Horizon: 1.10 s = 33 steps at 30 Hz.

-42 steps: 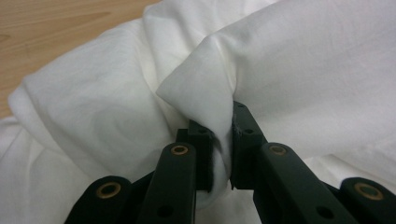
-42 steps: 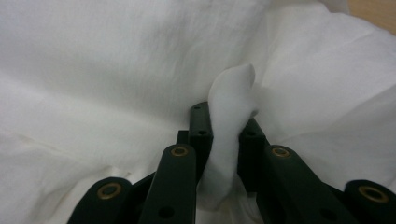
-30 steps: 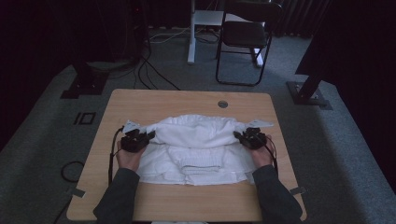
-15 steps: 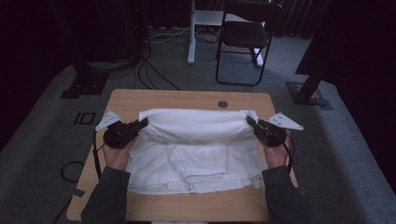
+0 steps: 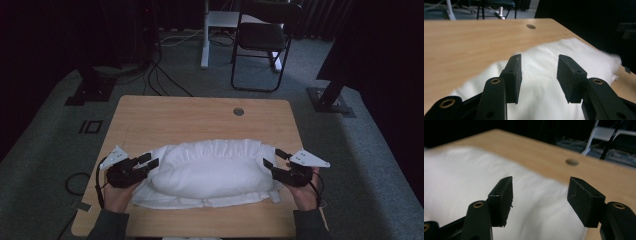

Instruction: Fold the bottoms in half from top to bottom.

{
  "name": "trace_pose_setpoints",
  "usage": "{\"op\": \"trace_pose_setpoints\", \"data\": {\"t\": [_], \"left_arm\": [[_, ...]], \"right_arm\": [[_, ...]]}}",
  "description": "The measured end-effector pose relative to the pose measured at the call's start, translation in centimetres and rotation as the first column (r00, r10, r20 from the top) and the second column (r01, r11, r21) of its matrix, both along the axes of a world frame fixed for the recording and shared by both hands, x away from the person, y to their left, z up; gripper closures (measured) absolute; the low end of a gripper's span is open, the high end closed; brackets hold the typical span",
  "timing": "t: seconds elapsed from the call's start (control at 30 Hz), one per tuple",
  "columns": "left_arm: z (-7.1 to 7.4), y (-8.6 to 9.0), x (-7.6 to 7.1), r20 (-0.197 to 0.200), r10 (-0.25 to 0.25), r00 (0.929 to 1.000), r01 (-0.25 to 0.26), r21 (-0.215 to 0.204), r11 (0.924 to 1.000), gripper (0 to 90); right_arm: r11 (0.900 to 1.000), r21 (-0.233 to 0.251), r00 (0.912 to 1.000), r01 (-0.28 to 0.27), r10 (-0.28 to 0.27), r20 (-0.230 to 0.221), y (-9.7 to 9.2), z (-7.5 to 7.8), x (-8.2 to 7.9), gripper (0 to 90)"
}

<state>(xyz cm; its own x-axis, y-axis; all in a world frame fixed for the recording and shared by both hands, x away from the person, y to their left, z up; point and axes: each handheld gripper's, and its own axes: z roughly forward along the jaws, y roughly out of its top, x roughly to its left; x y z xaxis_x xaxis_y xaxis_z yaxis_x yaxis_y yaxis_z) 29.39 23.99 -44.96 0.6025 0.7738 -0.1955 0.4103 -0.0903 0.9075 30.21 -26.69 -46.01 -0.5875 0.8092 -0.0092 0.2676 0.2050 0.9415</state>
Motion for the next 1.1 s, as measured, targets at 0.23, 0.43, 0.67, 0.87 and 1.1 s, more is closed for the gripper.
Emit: {"op": "trace_pose_setpoints", "data": {"t": [0.23,0.43,0.67,0.87,1.1], "left_arm": [[-0.6,-4.7,2.1,-0.068,-0.038,0.9969,0.042,0.060,0.9973,56.7],[-5.3,-8.4,1.9,-0.189,-0.109,0.9760,0.131,0.112,0.9850,58.2],[-8.9,-8.6,-0.4,-0.240,-0.095,0.9662,0.154,0.244,0.9575,60.0],[-9.8,-6.5,-1.9,-0.221,-0.023,0.9750,0.087,0.284,0.9547,61.0],[-10.1,-7.1,0.5,-0.169,0.059,0.9839,0.006,0.362,0.9323,63.1]], "right_arm": [[0.9993,-0.023,0.9971,-0.029,0.028,-0.071,5.2,0.1,2.2,43.4],[0.9892,-0.122,0.9830,-0.082,0.060,-0.174,9.5,-5.0,2.8,45.1],[0.9836,-0.160,0.9735,-0.084,0.046,-0.224,8.3,-7.5,1.4,45.1],[0.9830,-0.171,0.9668,-0.066,0.020,-0.255,6.3,-8.6,0.0,45.3],[0.9833,-0.167,0.9544,-0.073,0.020,-0.298,7.1,-9.8,1.5,45.4]]}}
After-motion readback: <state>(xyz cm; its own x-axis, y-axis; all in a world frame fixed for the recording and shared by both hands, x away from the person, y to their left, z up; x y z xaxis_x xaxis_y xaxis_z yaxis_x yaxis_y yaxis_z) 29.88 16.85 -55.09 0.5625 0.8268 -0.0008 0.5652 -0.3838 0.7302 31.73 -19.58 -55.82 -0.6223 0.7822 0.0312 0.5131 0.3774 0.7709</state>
